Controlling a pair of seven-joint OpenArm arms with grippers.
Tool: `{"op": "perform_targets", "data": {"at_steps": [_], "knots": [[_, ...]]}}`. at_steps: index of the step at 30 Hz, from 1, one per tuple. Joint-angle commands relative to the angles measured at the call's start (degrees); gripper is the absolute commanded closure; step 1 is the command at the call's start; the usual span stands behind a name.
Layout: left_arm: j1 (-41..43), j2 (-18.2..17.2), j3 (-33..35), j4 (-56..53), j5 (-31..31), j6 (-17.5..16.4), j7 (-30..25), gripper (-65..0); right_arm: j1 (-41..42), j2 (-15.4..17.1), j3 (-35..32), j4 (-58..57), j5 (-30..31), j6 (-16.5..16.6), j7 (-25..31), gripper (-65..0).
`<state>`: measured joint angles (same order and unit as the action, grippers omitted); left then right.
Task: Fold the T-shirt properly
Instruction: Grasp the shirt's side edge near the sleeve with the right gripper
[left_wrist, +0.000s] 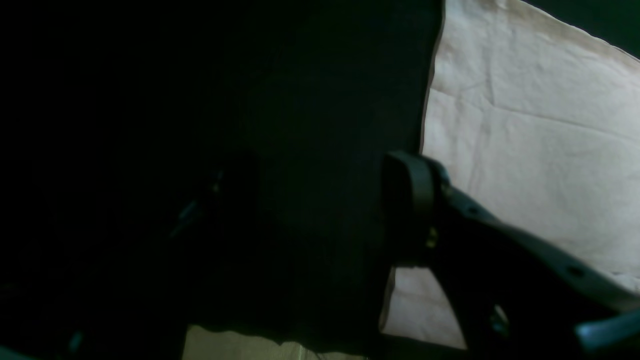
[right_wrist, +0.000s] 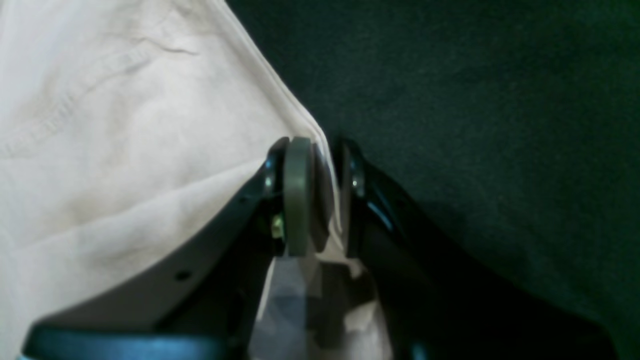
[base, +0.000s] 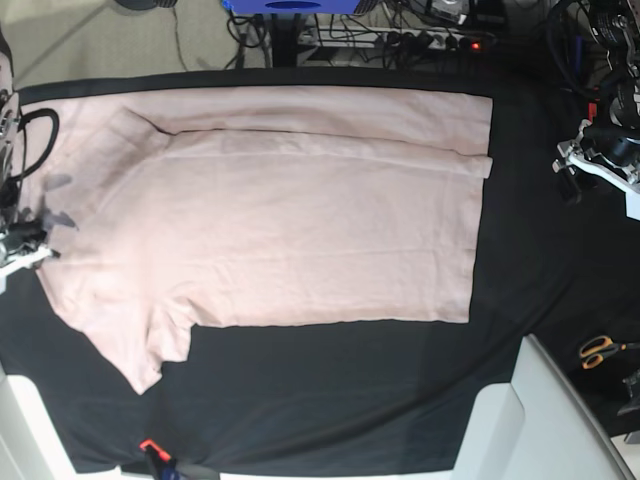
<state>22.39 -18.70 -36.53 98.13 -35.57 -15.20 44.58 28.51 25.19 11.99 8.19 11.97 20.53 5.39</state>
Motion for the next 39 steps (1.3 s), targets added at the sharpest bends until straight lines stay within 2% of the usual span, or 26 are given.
{"op": "perform_targets", "data": {"at_steps": [1, 4, 8, 11, 16, 22, 25, 28, 30, 31, 33, 37, 39], "knots": [[-0.1, -0.9, -0.3, 0.8, -0.5, -0.1, -0.8, -38.2, 1.2, 0.9, -0.2, 0.7, 0.3, 0.4, 0.5, -8.9], [-0.1, -0.9, -0.1, 0.8, -0.5, -0.1, -0.8, -38.2, 1.1, 0.9, -0.2, 2.3, 0.3, 0.5, 0.5, -8.1], [-0.5, -0.9, 0.1, 0.8, -0.5, -0.1, -0.8, -38.2, -1.1, 1.0, -0.2, 7.8, 0.3, 0.7, 0.2, -1.4], [-0.5, -0.9, 0.1, 0.8, -0.5, -0.1, -0.8, -38.2, -3.0, 1.1, 0.0, 12.2, 0.3, 0.8, -4.5, -0.8], [-0.6, -0.9, 0.1, 0.8, -0.5, -0.1, -0.7, -38.2, -9.1, 1.0, 0.5, 24.8, 0.4, 0.7, -8.8, -0.8], [-0.6, -0.9, 0.1, 0.8, -0.5, -0.1, -0.7, -38.2, -14.4, 0.9, 0.7, 37.8, 0.6, 0.5, -18.7, -0.6], [-0.6, -0.9, 0.1, 0.8, -0.5, -0.1, -0.7, -38.2, -17.8, 0.5, 4.3, 44.1, 0.6, 0.5, -22.0, -0.6], [-0.6, -0.9, 0.1, 0.8, -0.5, -0.1, -0.7, -38.2, -19.5, -1.3, 8.2, 48.9, 0.6, 1.0, -27.1, -0.6], [-0.7, -0.9, 0.1, 0.7, -0.5, -0.1, -0.7, -38.2, -19.8, -1.6, 9.2, 49.9, 0.6, 1.0, -28.1, -1.5], [-0.7, -0.9, 0.1, 0.7, -0.5, -0.1, -0.7, -38.2, -19.8, -1.7, 9.3, 49.8, 0.6, 0.8, -27.8, -2.7], [-0.7, -0.9, 0.1, 0.7, -0.5, -0.1, -0.7, -38.2, -18.8, -1.9, 9.1, 49.8, 0.6, 0.4, -26.5, -11.0], [-0.6, -0.9, 0.1, 0.7, -0.5, -0.1, -0.7, -38.2, -15.4, -2.3, 8.8, 47.6, 0.4, 0.4, -26.4, -41.4], [-0.3, -0.9, 0.1, 0.7, -0.5, -0.1, -0.7, -38.2, -12.6, -2.2, 8.8, 43.1, 0.3, 0.4, -26.4, -52.8]]}}
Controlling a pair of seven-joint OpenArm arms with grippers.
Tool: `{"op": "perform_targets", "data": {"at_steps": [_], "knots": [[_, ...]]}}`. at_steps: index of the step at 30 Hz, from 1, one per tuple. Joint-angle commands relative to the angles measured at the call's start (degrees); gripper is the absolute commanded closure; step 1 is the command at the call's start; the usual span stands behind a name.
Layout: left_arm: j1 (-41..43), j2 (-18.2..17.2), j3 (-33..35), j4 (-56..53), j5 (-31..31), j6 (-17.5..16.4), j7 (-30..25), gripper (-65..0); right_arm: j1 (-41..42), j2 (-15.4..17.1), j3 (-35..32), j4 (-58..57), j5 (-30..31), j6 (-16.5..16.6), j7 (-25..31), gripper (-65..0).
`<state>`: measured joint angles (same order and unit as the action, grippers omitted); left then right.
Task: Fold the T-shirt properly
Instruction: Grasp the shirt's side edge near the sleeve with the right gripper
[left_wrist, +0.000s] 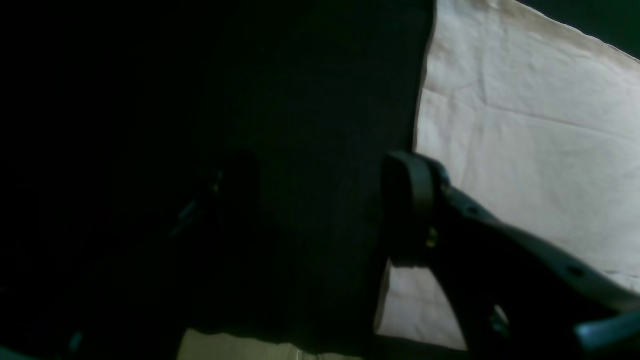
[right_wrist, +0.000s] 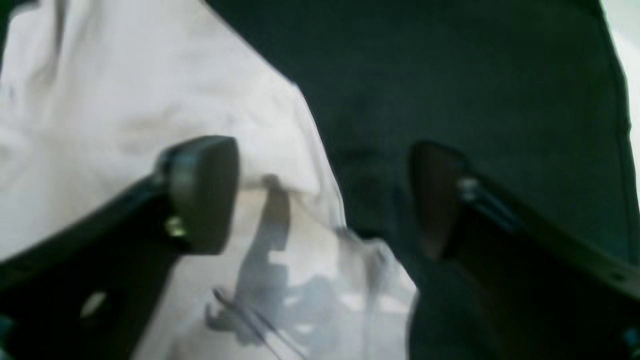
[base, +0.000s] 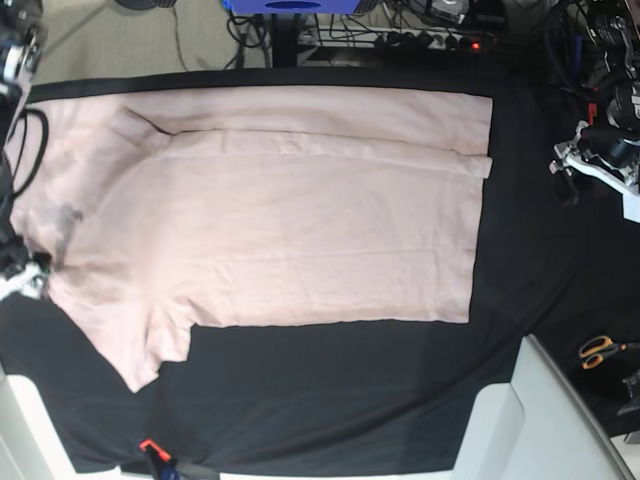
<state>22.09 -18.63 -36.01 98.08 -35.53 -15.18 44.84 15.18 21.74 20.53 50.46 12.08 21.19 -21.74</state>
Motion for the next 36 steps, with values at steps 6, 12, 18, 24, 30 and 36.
{"op": "perform_targets", "data": {"at_steps": [6, 12, 18, 24, 30, 36], "knots": [[0.0, -0.9, -0.5, 0.8, 3.5, -0.2, -1.1, -38.2, 7.9, 2.7, 0.1, -13.8, -1.9, 0.2, 4.1, -41.1], [-0.3, 1.1, -0.5, 0.9, 9.6, -0.2, -1.2, -38.2, 10.1, 1.3, 0.3, -20.1, -11.2, 0.3, 9.6, -37.2], [-0.8, 1.9, -0.5, 0.9, 9.6, -0.2, -1.2, -38.2, 10.0, 0.6, 0.3, -20.3, -11.5, 0.3, 9.2, -37.2], [-1.6, 2.0, -0.4, 0.9, 10.0, -0.2, -1.2, -38.2, 9.9, 0.6, 0.3, -20.3, -11.5, 0.3, 9.1, -21.3], [-1.6, 2.0, -0.4, 0.9, 9.7, -0.2, -1.2, -38.2, 9.8, 0.6, 0.3, -19.9, -11.3, 0.3, 8.2, -2.3], [-1.7, 2.0, -0.4, 0.9, 9.8, -0.2, -1.2, -38.2, 9.8, 0.6, 0.9, -18.9, -11.2, 3.4, 4.4, 0.0]]}}
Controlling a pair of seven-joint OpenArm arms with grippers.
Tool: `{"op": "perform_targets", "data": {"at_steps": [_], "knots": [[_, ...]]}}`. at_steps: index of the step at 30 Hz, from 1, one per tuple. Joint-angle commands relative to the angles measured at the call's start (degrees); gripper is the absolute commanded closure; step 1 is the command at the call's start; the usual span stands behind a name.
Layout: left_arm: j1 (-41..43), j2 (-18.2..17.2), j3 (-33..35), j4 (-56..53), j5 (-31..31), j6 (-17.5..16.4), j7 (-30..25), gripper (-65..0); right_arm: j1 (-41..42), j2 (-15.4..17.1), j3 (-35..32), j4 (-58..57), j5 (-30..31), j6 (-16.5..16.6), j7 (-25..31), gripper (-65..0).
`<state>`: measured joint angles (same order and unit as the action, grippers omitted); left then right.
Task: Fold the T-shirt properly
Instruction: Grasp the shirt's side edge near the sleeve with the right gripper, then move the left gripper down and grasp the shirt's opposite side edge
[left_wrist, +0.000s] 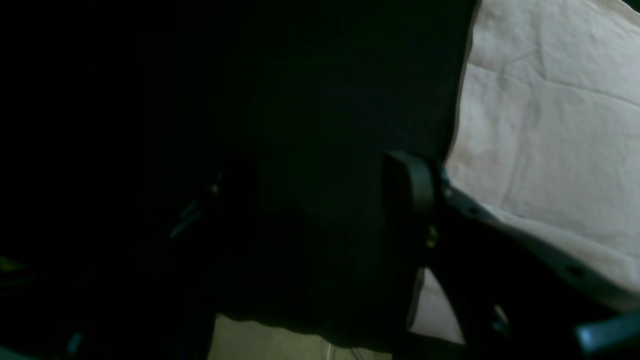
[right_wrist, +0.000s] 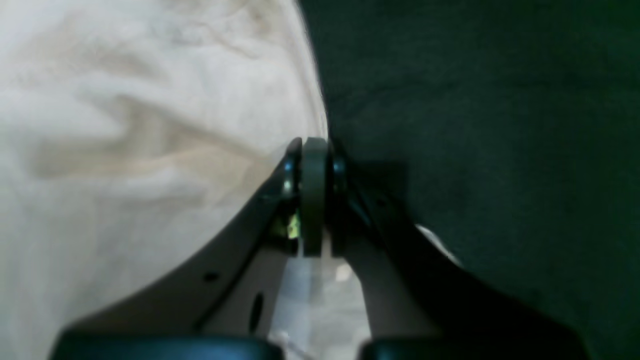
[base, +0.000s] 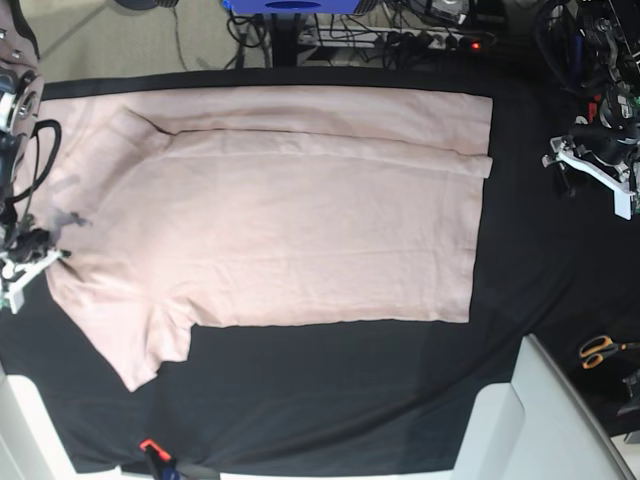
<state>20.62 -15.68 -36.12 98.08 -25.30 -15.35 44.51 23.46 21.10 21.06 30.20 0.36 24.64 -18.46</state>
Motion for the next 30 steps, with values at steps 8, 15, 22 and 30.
{"op": "perform_targets", "data": {"at_steps": [8, 15, 22, 30], "knots": [[-1.5, -1.0, -0.3, 0.8, -0.3, 0.0, -0.7, -38.2, -7.4, -1.1, 0.4, 21.8, 0.6, 0.3, -6.4, 0.0], [-2.6, -0.3, -0.3, 0.8, -0.2, 0.0, -0.6, -38.2, -13.9, -4.4, 0.5, 36.5, 0.6, 0.3, -15.9, 0.0], [-2.6, -0.3, -0.3, 0.8, -0.2, 0.0, -0.6, -38.2, -18.1, -7.6, 7.0, 41.4, 0.6, 0.5, -21.1, 0.0], [-2.6, -0.3, -0.3, -1.7, -0.2, 0.0, -0.8, -38.2, -19.6, -9.0, 7.3, 44.7, 0.4, 0.4, -25.5, -27.8]]}}
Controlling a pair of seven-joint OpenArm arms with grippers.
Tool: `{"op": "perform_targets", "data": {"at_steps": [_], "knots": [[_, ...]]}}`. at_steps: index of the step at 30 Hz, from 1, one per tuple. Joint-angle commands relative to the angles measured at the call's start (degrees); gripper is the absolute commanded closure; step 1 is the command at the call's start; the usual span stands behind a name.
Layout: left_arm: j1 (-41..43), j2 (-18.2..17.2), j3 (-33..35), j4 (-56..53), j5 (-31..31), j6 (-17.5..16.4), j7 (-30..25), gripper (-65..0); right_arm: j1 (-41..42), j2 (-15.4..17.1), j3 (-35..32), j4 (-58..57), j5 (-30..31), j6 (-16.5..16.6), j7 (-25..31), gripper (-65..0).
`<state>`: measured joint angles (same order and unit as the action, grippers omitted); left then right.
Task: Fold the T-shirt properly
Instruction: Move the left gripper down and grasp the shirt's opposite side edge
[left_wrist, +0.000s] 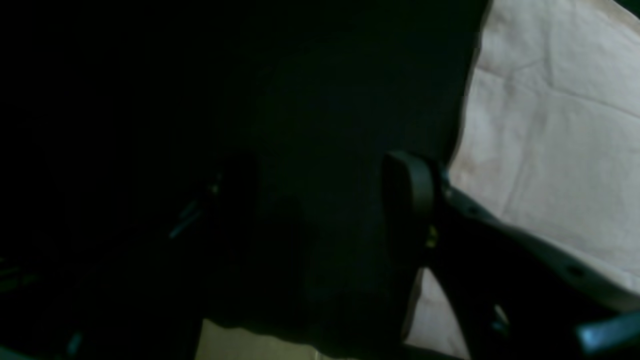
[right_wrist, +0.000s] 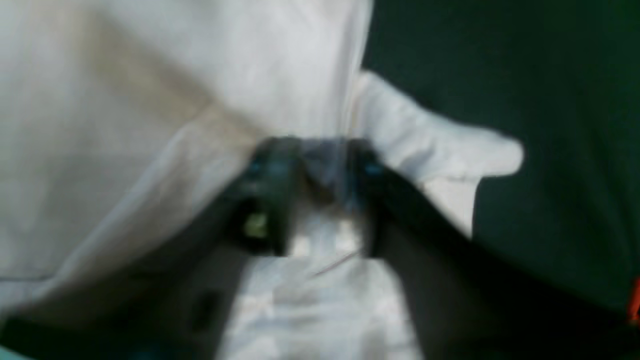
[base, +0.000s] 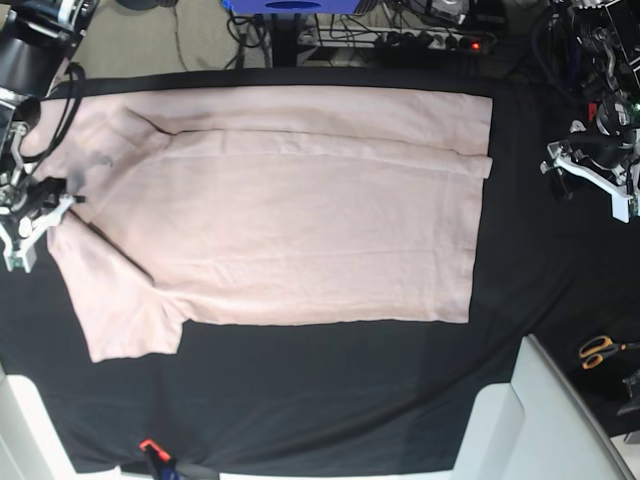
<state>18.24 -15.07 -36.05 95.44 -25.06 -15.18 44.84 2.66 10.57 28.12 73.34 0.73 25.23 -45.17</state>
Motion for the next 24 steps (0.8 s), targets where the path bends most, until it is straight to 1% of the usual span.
{"op": "perform_targets", "data": {"at_steps": [1, 2, 3, 5, 7, 11, 12, 15, 18, 20, 24], "knots": [[-0.3, -0.9, -0.4, 1.0, -0.5, -0.2, -1.1, -38.2, 1.2, 1.4, 0.2, 3.2, 0.0, -0.2, 0.5, -32.0], [-0.3, -0.9, -0.4, 1.0, -0.5, -0.2, -1.1, -38.2, 0.9, 1.4, 0.2, 5.0, 0.0, -0.2, 0.1, -35.6], [-0.3, -0.9, -0.4, 1.0, -0.5, -0.2, -1.1, -38.2, 0.6, 1.3, 0.2, 6.9, 0.1, -0.2, 0.4, -36.9], [-0.3, -0.9, -0.4, 1.0, -0.5, -0.2, -1.1, -38.2, 1.3, 1.6, 0.0, 8.6, 0.0, -0.2, 0.4, -36.9], [-0.3, -0.9, -0.4, 1.0, -0.5, -0.2, -1.1, -38.2, 4.3, 2.0, -0.3, 6.5, -0.1, -0.2, 0.3, -36.9], [-0.1, -0.9, -0.4, 1.0, -0.5, -0.2, -1.1, -38.2, 12.5, 4.9, -0.5, -7.4, -0.2, -0.2, 0.5, -36.9], [-0.1, -0.9, -0.4, 1.0, -0.5, -0.2, -1.1, -38.2, 14.4, 5.7, -0.5, -11.5, -0.2, -0.1, 1.2, -36.9], [0.3, -0.9, -0.4, 1.0, -0.5, -0.2, -1.1, -38.2, 18.1, 7.2, -0.5, -20.8, -0.2, -0.1, 5.6, -36.9], [0.4, -0.9, -0.4, 1.0, -0.5, -0.2, -1.1, -38.2, 20.4, 8.7, -0.5, -29.0, -0.2, -0.1, 7.8, -36.9], [0.4, -0.9, -0.4, 1.0, -0.5, -0.2, -1.1, -38.2, 21.1, 9.0, -0.5, -33.0, -0.2, -0.1, 10.0, -36.9], [0.3, -0.9, -0.4, 1.0, -0.5, -0.2, -1.1, -38.2, 21.1, 8.9, -0.5, -36.2, -0.2, -0.1, 12.3, -36.9]]}}
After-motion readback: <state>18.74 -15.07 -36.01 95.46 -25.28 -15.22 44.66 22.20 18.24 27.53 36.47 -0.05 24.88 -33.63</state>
